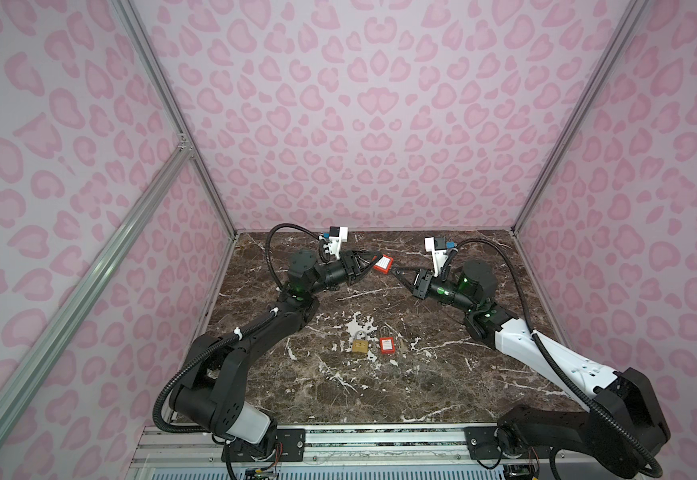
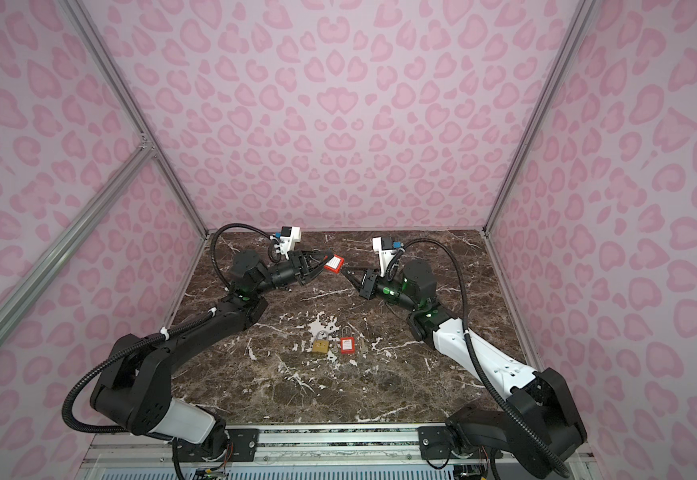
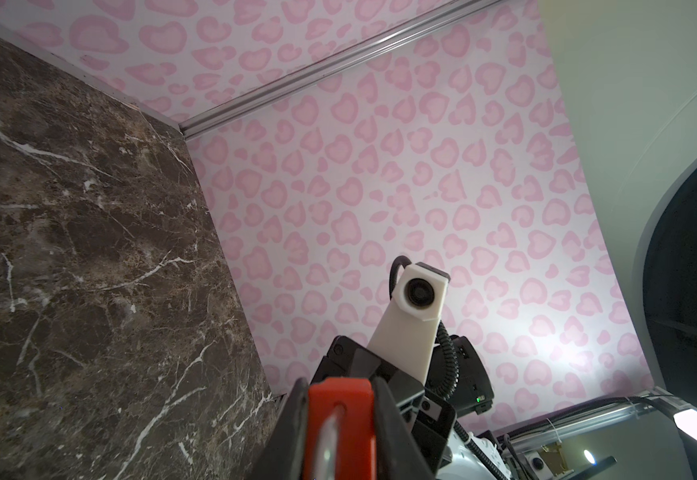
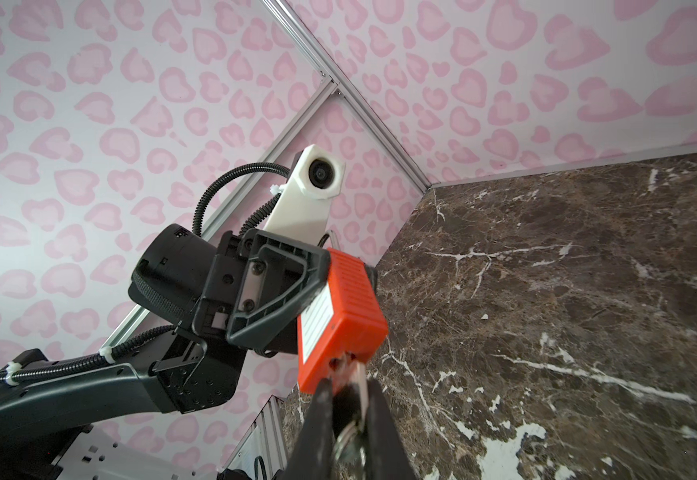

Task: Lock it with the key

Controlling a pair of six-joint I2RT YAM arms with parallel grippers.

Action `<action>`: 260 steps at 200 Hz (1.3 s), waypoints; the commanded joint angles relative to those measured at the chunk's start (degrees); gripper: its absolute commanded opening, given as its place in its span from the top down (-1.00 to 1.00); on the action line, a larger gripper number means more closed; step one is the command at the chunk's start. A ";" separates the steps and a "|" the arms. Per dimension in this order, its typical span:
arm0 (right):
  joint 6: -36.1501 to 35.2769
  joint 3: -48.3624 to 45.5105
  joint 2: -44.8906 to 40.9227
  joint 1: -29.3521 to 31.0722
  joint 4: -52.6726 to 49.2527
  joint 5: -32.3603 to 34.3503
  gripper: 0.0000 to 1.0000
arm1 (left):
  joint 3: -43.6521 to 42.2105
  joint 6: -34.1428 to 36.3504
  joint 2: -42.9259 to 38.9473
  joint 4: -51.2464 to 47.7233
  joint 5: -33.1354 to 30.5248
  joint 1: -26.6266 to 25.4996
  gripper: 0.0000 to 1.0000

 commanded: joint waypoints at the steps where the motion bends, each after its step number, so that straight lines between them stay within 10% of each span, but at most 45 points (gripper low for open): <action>1: 2.57 -1.09 -0.11 -0.34 4.25 -0.80 1.00 | -0.49 -0.67 -0.01 5.99 -10.43 0.80 0.93; 64: 15.22 -4.63 4.02 -0.54 21.07 -0.18 1.00 | -2.23 2.72 -0.97 11.52 -13.97 0.43 0.91; 204: 14.65 -4.82 1.82 -4.25 15.09 -4.19 1.00 | -1.57 8.28 -0.93 8.33 -12.21 1.96 0.91; 260: 8.94 -6.20 -4.52 -10.59 3.06 -3.35 1.00 | -1.26 21.67 1.24 -10.70 -7.01 1.28 0.90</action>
